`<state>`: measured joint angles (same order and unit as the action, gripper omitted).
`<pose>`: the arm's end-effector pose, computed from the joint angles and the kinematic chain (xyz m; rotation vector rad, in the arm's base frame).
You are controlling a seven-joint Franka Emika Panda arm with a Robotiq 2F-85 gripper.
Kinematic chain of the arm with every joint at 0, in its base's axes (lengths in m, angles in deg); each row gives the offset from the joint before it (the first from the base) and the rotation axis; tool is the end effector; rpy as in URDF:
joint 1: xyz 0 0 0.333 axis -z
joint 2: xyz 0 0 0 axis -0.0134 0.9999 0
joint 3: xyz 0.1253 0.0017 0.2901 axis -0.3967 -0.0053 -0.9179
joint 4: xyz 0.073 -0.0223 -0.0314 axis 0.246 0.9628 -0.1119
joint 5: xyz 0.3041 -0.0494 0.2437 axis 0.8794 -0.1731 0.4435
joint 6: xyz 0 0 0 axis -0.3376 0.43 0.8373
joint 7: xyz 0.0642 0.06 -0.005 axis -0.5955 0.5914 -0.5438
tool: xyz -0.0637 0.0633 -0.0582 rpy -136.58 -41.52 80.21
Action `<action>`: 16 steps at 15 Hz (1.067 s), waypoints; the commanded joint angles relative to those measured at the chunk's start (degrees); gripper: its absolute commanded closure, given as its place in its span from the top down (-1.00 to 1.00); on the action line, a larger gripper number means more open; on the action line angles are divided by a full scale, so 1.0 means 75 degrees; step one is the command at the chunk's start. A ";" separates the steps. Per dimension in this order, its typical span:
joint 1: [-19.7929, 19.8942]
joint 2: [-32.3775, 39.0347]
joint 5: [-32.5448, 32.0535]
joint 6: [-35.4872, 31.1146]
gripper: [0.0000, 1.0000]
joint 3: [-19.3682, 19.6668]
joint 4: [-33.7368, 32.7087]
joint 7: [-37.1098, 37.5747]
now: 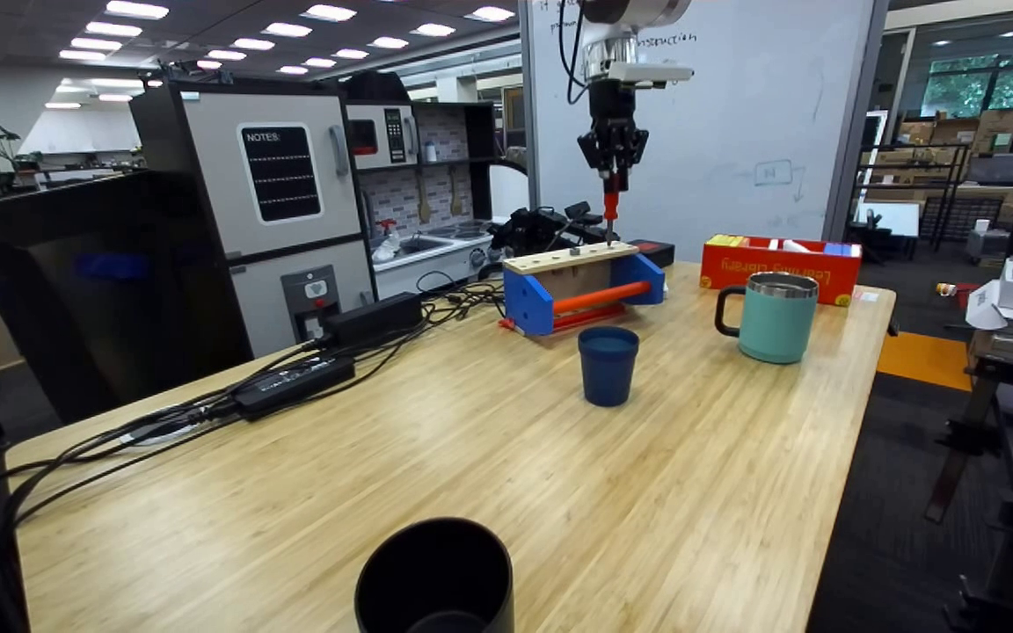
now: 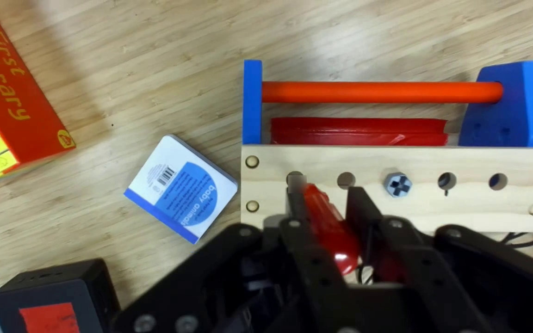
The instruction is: Put the screwdriver on the table
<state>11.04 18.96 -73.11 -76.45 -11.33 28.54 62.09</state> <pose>0.7174 -0.1748 0.3311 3.0837 -0.5788 -0.1480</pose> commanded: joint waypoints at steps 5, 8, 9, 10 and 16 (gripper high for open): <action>-0.0044 -0.1488 0.0014 0.1655 -0.86 -0.0052 0.0781 -0.0453; -0.0036 -0.1649 0.0063 0.2608 -0.86 -0.0137 0.1173 -0.0977; -0.0031 -0.1595 0.0101 0.2822 -0.86 -0.0166 0.1272 -0.1107; -0.0028 -0.1494 0.0140 0.3016 -0.86 -0.0211 0.1338 -0.1264; -0.0140 -0.0831 0.0208 0.3196 -0.86 -0.0571 0.1913 -0.2218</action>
<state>10.14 11.24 -72.55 -53.29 -14.78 42.20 48.99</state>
